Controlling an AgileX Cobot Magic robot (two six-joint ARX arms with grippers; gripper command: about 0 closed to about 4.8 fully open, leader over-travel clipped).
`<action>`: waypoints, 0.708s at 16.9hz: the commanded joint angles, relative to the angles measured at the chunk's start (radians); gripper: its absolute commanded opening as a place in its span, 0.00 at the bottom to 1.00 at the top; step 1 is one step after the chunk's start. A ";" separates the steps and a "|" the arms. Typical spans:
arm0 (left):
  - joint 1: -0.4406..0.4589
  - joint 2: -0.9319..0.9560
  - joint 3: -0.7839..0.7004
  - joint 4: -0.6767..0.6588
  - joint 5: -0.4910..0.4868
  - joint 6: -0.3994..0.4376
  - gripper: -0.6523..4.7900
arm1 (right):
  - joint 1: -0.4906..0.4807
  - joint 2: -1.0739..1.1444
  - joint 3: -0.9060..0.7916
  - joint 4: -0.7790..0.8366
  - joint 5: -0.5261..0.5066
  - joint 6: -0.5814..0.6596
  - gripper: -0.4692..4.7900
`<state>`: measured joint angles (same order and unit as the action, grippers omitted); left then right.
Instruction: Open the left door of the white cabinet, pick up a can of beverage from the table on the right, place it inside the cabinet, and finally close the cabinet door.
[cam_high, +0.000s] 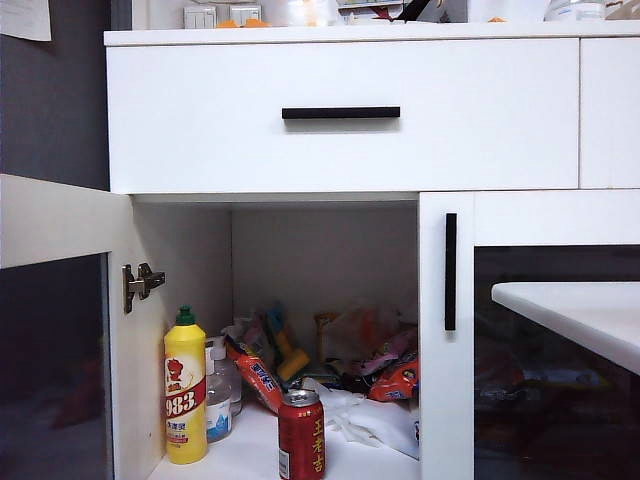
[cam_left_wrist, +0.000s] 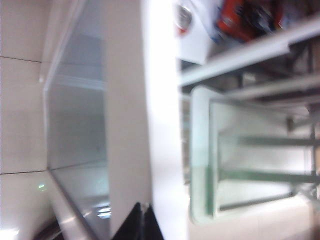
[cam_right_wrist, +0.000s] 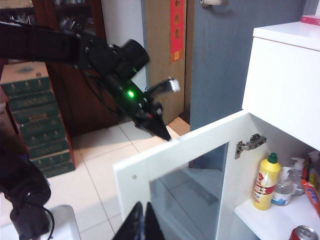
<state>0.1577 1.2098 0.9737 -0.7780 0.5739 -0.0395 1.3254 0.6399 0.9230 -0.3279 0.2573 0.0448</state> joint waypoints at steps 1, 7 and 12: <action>-0.121 0.058 -0.001 0.036 0.032 0.045 0.11 | -0.001 -0.002 0.005 0.012 -0.002 0.008 0.08; -0.481 0.117 -0.001 0.403 -0.092 0.038 0.11 | -0.001 -0.008 0.006 -0.068 0.025 0.031 0.08; -0.509 0.181 -0.001 0.688 -0.175 0.027 0.11 | -0.004 -0.002 0.006 -0.079 0.220 -0.008 0.08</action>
<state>-0.3508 1.3739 0.9707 -0.1680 0.4000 -0.0124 1.3220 0.6258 0.9234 -0.4191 0.4751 0.0528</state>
